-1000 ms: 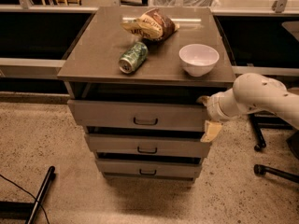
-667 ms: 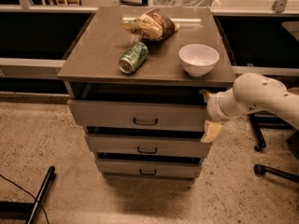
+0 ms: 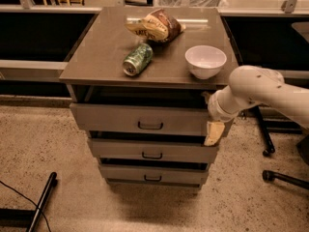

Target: Open top drawer

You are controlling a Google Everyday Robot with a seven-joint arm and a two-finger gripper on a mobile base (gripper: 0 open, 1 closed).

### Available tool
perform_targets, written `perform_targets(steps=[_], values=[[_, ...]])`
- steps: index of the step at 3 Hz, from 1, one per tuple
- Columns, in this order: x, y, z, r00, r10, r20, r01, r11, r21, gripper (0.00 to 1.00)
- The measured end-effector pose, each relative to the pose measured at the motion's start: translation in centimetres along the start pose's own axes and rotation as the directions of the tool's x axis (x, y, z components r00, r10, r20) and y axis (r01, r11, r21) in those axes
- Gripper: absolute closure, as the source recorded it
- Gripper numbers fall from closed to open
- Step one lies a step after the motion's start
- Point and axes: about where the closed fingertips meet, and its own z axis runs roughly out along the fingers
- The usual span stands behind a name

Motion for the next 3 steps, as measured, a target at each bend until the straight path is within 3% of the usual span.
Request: perform_targets(steps=[1,2,3], values=[[-0.18,0.20,0.10,0.999,0.014,-0.040,-0.017,0.9981,-0.059,0.15],[-0.20,0.26,0.13,0.999,0.016,-0.046,-0.019,0.9975,-0.068,0.03],[-0.21,0.27,0.15,0.999,0.016,-0.046,-0.019,0.9975,-0.069,0.00]])
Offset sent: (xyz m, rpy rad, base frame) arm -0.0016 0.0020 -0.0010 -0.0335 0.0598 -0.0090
